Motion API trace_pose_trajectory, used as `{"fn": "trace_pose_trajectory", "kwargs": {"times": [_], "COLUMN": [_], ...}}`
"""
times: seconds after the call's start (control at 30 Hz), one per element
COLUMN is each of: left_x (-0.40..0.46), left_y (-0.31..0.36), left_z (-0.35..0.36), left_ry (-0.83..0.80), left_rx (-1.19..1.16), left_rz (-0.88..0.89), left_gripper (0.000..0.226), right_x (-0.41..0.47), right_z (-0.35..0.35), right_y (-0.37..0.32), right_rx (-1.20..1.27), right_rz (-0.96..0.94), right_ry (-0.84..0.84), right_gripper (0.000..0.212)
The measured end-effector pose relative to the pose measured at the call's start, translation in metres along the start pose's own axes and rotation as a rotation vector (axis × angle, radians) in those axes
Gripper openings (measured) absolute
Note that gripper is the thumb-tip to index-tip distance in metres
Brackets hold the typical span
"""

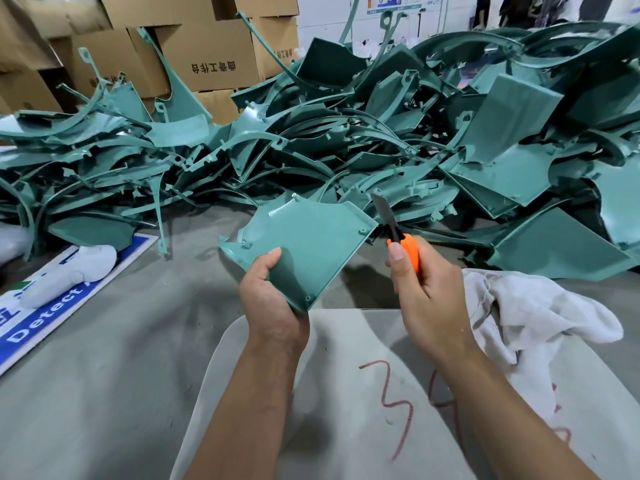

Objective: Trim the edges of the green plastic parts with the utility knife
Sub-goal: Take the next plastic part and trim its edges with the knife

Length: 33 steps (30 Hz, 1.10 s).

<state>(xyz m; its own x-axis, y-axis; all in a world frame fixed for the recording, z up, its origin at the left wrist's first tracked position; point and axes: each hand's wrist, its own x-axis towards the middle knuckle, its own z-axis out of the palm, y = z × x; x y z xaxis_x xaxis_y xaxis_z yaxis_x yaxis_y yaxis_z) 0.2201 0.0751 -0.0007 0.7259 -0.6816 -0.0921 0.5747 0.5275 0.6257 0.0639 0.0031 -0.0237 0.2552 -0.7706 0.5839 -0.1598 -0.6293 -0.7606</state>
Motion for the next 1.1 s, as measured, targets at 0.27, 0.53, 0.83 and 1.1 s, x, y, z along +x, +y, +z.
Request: {"fn": "trace_pose_trajectory", "kwargs": {"times": [0.27,0.53,0.83,1.1], "left_x": [-0.003,-0.006,-0.006,-0.006], "left_y": [0.003,0.007,0.009,0.012], "left_z": [0.004,0.007,0.007,0.005], "left_ry": [0.011,0.017,0.012,0.002], "left_rx": [-0.083,-0.115,-0.131,-0.073], "left_rz": [-0.025,-0.057,-0.063,-0.035], "left_gripper": [0.046,0.049,0.05,0.048], "right_x": [0.002,-0.003,-0.001,0.008], "right_z": [0.0,-0.001,-0.002,-0.004], "right_y": [0.001,-0.007,-0.008,-0.004], "right_rx": [0.107,0.099,0.255,0.429], "right_rz": [0.073,-0.018,0.035,0.368], "right_ry": [-0.02,-0.116,-0.128,0.003], "right_gripper": [0.06,0.055,0.057,0.049]}}
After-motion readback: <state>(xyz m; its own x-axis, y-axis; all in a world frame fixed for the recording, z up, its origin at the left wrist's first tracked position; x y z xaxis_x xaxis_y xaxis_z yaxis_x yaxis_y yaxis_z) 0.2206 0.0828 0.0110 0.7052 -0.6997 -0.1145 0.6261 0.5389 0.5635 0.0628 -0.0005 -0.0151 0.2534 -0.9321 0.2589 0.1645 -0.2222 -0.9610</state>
